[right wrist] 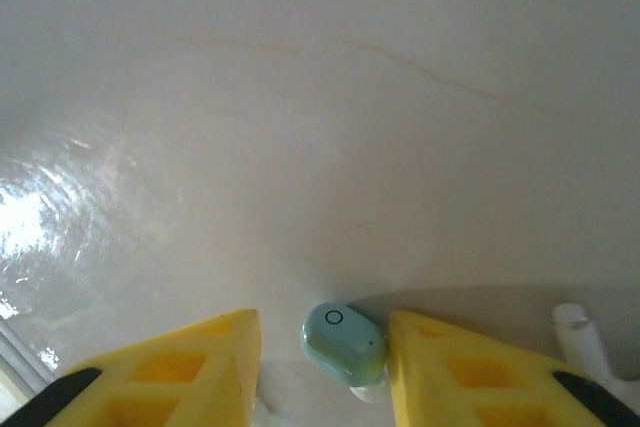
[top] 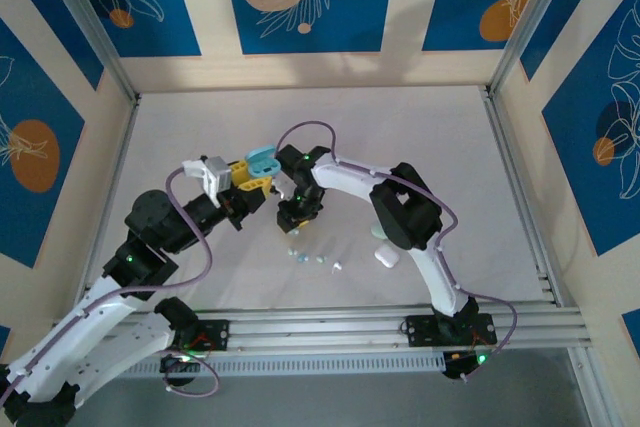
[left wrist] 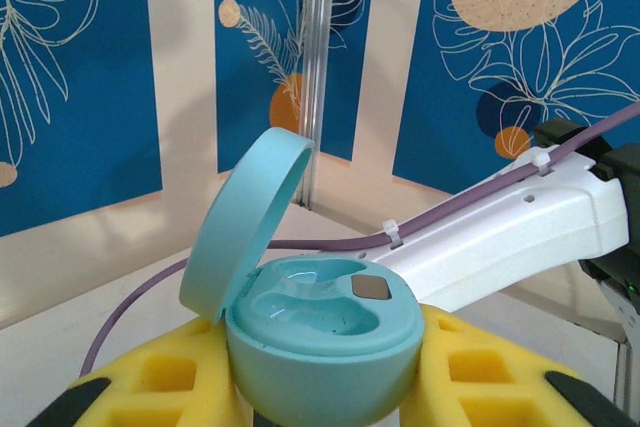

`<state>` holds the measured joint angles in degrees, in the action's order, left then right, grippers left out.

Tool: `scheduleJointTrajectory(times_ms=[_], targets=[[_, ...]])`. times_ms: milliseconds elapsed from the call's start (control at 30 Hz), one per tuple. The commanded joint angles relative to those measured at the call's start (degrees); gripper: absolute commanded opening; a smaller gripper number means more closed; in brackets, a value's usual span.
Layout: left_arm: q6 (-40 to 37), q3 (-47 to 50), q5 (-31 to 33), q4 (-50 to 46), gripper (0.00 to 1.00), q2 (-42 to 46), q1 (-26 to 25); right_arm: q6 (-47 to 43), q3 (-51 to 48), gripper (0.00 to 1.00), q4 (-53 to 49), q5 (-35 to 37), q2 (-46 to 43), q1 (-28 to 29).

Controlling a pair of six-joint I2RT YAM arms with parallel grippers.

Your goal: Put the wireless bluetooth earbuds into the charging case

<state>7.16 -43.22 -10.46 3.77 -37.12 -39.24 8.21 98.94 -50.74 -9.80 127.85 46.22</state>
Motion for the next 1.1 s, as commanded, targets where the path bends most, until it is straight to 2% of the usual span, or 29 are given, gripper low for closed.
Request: scheduleJointTrajectory(times_ms=[0,1067], targets=[[0.6,-2.3,-1.1,1.6,0.24,0.2,-0.2,-1.6,-0.1,0.37,-2.1,-2.9,-1.3,0.8],[1.2,-1.8,-1.1,2.3,0.25,-0.5,-0.1,-3.8,1.3,0.37,-3.5,-4.2,2.8,0.9]])
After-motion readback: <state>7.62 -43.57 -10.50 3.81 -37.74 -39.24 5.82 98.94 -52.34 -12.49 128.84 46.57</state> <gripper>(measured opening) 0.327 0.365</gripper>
